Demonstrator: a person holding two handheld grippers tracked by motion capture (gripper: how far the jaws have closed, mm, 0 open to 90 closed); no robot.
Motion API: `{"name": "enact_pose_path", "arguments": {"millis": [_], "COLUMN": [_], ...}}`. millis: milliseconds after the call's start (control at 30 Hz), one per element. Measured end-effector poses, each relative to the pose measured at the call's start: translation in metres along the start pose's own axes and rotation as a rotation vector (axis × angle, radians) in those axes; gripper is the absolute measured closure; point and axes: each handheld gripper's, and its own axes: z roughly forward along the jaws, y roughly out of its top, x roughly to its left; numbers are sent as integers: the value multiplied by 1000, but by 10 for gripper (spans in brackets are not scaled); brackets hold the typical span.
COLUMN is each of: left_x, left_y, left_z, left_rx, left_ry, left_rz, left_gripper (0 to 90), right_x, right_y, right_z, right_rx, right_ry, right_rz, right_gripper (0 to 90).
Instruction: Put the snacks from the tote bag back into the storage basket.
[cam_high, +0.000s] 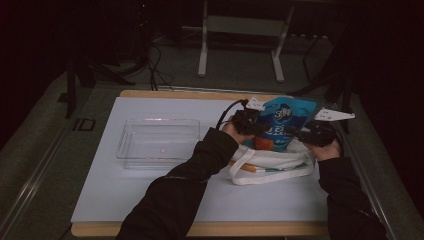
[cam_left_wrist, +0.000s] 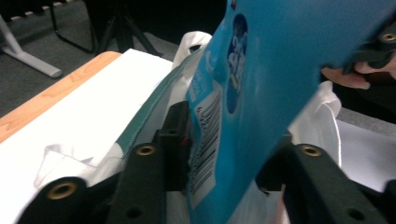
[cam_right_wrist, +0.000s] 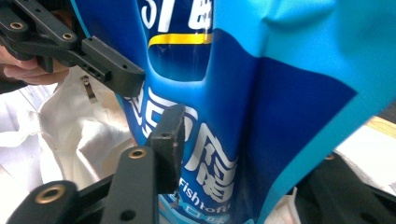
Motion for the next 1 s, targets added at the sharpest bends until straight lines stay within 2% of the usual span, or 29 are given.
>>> {"name": "enact_pose_path", "arguments": {"millis": [133,300,400,467,533,633,800,900,1000], "left_x": [-1,-4,-5,-6,-8,-9,-10,-8,-6], "left_y": [1,2,3,3,3,5,6,7,10], "left_z": [2,4,5,5,5,4,4,3,1], "left_rx": [7,10,22,24,9,12,17,15,16], "left_ry": [-2,15,25,30,39,49,60,54,51], "left_rz": [-1,22,24,29,45,55,65,51,42], "left_gripper": [669,700,714,741,817,879,894,896,897], "right_x": [1,2,2,3,4,6,5,6,8], "right_y": [1,2,3,3,3,4,5,8,11], "right_z": [2,3,5,5,6,6,7,7,6], "right_rx": [5,12,15,16,23,31,34,43,27], "right_ry": [4,17,15,17,25,28,29,20,21], "right_rz": [5,2,8,4,3,-3,6,3,11], "right_gripper": [622,682,760,781,835,855,866,872,875]}}
